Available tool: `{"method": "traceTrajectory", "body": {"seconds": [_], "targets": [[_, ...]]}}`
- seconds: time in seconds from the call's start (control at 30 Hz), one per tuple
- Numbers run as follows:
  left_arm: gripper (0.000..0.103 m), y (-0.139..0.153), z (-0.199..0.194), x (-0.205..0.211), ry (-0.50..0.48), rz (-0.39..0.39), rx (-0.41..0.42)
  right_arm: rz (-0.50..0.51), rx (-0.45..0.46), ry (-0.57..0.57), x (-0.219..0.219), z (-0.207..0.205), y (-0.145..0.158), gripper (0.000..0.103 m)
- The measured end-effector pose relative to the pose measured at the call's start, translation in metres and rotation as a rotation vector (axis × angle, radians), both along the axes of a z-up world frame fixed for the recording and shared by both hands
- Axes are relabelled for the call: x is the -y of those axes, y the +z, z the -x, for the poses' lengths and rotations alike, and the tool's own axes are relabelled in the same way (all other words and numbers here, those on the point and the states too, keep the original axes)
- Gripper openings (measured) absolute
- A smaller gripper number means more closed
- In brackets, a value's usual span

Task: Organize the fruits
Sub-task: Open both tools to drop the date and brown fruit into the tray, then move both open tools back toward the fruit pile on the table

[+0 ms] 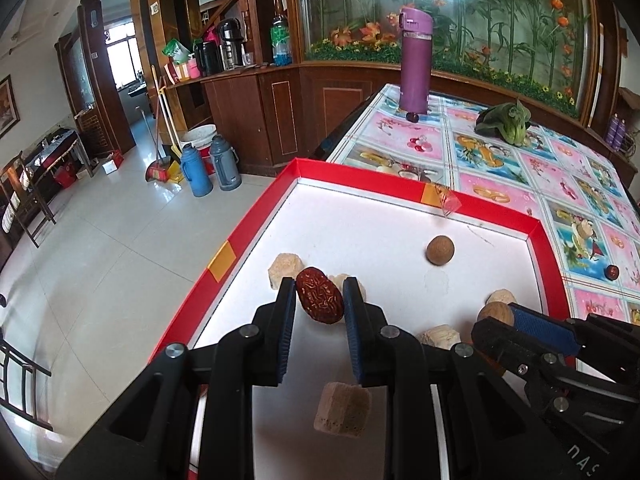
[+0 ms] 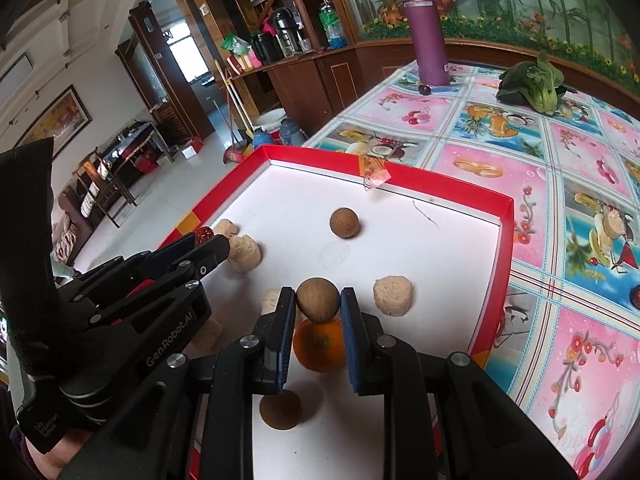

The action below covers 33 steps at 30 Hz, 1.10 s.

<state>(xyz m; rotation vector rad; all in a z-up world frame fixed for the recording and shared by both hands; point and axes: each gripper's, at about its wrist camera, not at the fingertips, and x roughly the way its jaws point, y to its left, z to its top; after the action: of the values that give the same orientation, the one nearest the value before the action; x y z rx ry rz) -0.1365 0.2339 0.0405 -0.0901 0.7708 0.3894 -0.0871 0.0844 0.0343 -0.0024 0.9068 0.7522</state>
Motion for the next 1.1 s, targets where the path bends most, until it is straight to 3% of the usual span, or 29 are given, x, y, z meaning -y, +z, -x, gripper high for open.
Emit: {"method": "traceTrajectory", "body": {"seconds": [0.23, 0.3, 0.33, 0.37, 0.6, 0.67, 0.8, 0.93, 1.1], "targets": [[0.029, -0.007, -0.003, 0.0, 0.009, 0.003, -0.047, -0.004, -0.03, -0.013, 0.005, -0.004, -0.005, 0.022], [0.046, -0.007, -0.004, 0.001, 0.017, -0.01, -0.051, -0.005, -0.031, -0.013, 0.007, -0.005, -0.004, 0.023], [0.06, -0.007, -0.003, 0.002, 0.019, -0.014, -0.053, -0.006, -0.031, -0.014, 0.008, -0.005, -0.004, 0.024], [0.063, -0.007, -0.003, 0.002, 0.021, -0.018, -0.05, -0.01, -0.031, -0.015, 0.01, -0.004, -0.004, 0.024], [0.064, -0.006, -0.003, 0.005, 0.022, -0.021, -0.063, -0.028, -0.029, -0.044, 0.027, -0.009, -0.001, 0.025], [0.072, -0.004, -0.004, 0.004, 0.029, -0.021, -0.063, -0.031, -0.03, -0.06, 0.035, -0.01, -0.001, 0.025], [0.075, 0.003, -0.004, 0.011, 0.032, -0.038, -0.048, -0.046, -0.049, -0.099, 0.055, -0.017, -0.003, 0.025], [0.076, 0.012, -0.008, 0.027, -0.007, -0.035, -0.031, -0.094, -0.052, -0.112, 0.082, -0.021, 0.001, 0.025], [0.081, 0.026, -0.021, 0.056, -0.086, -0.039, -0.015, -0.1, 0.015, -0.224, 0.142, -0.031, 0.017, 0.026]]}}
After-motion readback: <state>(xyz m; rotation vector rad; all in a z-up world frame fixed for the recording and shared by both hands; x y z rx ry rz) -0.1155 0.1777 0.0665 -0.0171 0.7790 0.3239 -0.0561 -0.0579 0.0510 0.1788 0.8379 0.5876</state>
